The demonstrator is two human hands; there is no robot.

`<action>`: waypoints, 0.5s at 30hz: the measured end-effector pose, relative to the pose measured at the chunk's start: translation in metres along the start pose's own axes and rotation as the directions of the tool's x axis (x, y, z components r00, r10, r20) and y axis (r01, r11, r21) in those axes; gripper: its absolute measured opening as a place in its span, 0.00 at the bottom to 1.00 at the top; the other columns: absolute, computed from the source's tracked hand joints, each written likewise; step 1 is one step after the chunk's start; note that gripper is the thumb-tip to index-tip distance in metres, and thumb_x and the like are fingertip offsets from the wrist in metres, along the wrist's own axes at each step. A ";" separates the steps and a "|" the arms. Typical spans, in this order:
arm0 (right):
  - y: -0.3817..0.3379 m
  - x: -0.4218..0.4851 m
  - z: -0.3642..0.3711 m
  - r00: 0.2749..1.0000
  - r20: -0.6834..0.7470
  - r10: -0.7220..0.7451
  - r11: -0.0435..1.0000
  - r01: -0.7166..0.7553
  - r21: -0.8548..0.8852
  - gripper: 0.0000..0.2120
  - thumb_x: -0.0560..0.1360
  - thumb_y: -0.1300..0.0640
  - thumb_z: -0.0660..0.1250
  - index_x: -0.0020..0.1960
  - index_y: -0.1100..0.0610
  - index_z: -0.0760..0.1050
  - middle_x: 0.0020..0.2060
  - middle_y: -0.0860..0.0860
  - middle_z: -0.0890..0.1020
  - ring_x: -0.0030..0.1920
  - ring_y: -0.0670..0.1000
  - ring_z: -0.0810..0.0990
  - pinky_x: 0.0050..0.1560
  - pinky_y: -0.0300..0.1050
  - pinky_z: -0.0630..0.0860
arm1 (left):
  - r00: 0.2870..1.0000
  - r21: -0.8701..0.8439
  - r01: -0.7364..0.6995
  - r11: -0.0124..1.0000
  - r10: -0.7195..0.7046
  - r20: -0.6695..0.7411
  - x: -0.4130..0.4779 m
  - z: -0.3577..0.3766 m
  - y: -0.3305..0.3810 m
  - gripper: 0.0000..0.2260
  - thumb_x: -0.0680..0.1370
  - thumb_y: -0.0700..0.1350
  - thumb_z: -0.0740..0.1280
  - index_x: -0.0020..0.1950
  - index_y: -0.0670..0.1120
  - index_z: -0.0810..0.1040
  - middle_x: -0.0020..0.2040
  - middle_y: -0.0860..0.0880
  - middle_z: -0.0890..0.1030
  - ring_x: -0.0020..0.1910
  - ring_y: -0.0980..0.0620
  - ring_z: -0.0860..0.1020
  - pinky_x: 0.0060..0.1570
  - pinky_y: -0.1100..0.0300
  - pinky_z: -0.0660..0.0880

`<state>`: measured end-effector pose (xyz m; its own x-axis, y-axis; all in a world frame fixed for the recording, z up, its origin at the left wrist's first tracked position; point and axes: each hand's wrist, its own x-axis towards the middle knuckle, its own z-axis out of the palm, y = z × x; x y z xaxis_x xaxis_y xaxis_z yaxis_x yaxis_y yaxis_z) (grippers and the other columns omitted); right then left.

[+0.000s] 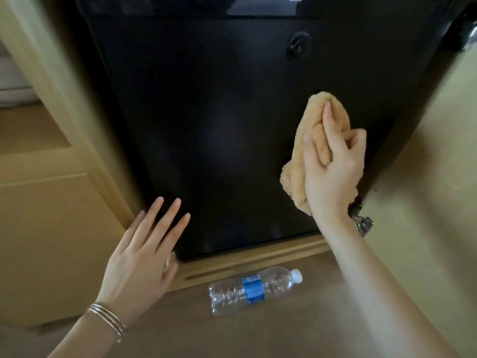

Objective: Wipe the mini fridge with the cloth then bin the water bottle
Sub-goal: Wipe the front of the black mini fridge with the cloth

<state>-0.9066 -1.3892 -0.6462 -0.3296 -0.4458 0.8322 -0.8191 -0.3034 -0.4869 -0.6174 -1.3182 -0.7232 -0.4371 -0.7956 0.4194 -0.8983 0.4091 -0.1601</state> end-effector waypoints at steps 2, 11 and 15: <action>-0.020 -0.018 0.014 0.997 0.026 -0.067 0.998 0.067 -0.019 0.21 0.77 0.50 0.62 0.68 0.51 0.69 0.44 0.55 0.71 0.42 0.45 0.67 0.43 0.32 0.67 | 1.000 -0.013 0.013 1.000 -0.013 0.019 -0.004 0.000 0.000 0.27 0.75 0.46 0.55 0.74 0.44 0.67 0.77 0.45 0.62 0.77 0.44 0.56 0.73 0.46 0.56; -0.010 -0.153 0.051 0.674 0.566 -0.475 0.835 0.549 0.047 0.19 0.75 0.55 0.59 0.64 0.42 0.72 0.37 0.51 0.70 0.36 0.50 0.70 0.32 0.44 0.74 | 1.000 -0.011 -0.002 1.000 0.002 0.027 -0.007 -0.002 0.003 0.26 0.74 0.45 0.55 0.73 0.43 0.69 0.76 0.44 0.63 0.76 0.44 0.59 0.71 0.44 0.60; 0.021 -0.184 0.027 0.651 0.705 -0.280 0.913 0.408 -0.015 0.23 0.71 0.52 0.67 0.64 0.39 0.71 0.40 0.48 0.69 0.37 0.47 0.71 0.32 0.42 0.77 | 0.998 -0.028 -0.020 0.999 0.021 0.059 -0.013 0.005 0.009 0.27 0.74 0.45 0.54 0.74 0.44 0.67 0.76 0.45 0.63 0.77 0.44 0.58 0.72 0.45 0.58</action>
<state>-0.8507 -1.3362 -0.8163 0.3454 -0.7996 0.4913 -0.8892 -0.4462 -0.1010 -0.6202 -1.3070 -0.7348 -0.4580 -0.8116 0.3626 -0.8880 0.4370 -0.1434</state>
